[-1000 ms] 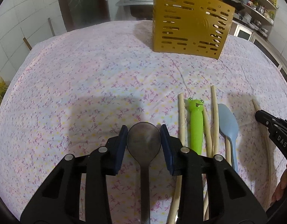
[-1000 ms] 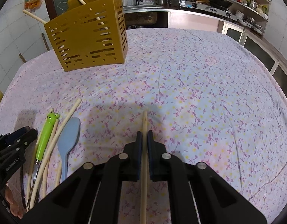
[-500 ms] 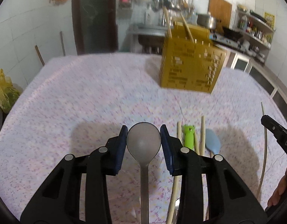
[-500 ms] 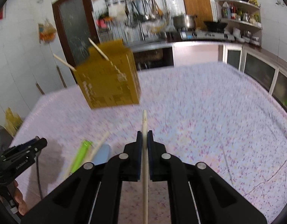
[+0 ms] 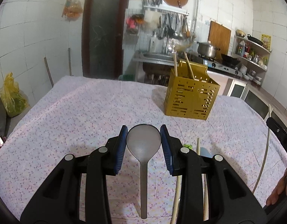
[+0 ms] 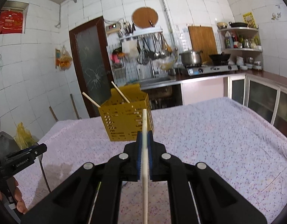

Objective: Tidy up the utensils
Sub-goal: 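Carry the spoon and chopstick over the yellow holder and open both tools to drop them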

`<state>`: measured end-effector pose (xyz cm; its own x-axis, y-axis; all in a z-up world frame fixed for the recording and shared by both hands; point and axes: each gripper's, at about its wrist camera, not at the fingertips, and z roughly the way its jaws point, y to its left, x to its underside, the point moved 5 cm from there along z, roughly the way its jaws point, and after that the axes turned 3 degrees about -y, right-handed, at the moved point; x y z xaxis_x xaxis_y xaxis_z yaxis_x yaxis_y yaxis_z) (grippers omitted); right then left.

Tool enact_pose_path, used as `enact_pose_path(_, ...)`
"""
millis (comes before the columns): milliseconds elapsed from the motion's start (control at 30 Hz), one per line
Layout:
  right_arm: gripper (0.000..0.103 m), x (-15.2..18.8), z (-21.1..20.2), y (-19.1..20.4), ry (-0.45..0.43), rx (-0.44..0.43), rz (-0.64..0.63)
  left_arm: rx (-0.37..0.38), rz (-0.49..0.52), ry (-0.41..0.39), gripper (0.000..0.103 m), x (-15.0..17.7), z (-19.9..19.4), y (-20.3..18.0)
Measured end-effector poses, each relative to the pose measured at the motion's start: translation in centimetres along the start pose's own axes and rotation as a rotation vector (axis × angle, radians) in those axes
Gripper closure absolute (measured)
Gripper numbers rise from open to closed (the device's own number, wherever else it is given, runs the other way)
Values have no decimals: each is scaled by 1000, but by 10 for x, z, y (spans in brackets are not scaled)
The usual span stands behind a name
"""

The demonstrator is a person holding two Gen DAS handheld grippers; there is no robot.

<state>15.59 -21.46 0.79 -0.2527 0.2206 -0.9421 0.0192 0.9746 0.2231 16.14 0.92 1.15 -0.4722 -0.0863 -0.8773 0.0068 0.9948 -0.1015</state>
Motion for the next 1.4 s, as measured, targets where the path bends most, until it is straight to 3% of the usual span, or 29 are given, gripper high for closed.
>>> enact_pose_path(333,97,-7,-8,-1,-103,-6,-1,3,26,-66,68,-6,-7,-4)
enact_pose_path(500,97,-30,-8,4,-163,-10,-11,26,40,-113,68,-25,-13,-12)
enact_pose_path(667,97,-76,7,15,-242,-26,-29,64,67,-195,68,-74,-12,-33)
enact_pose_path(800,97,-125,30,31,-334,-45,-53,95,74,-303,68,-138,-8,-55)
enact_pose_path(933,97,-165,71,46,-395,-56,-62,133,36,-379,68,-197,16,-75)
enact_pose_path(1067,97,-190,108,52,-442,-49,-72,139,32,-441,68,-234,53,-93)
enact_pose_path(1233,97,-202,163,48,-459,-59,-56,145,38,-434,68,-242,121,-109)
enact_pose_path(1400,97,-180,205,40,-421,-61,-58,148,37,-376,68,-219,179,-114)
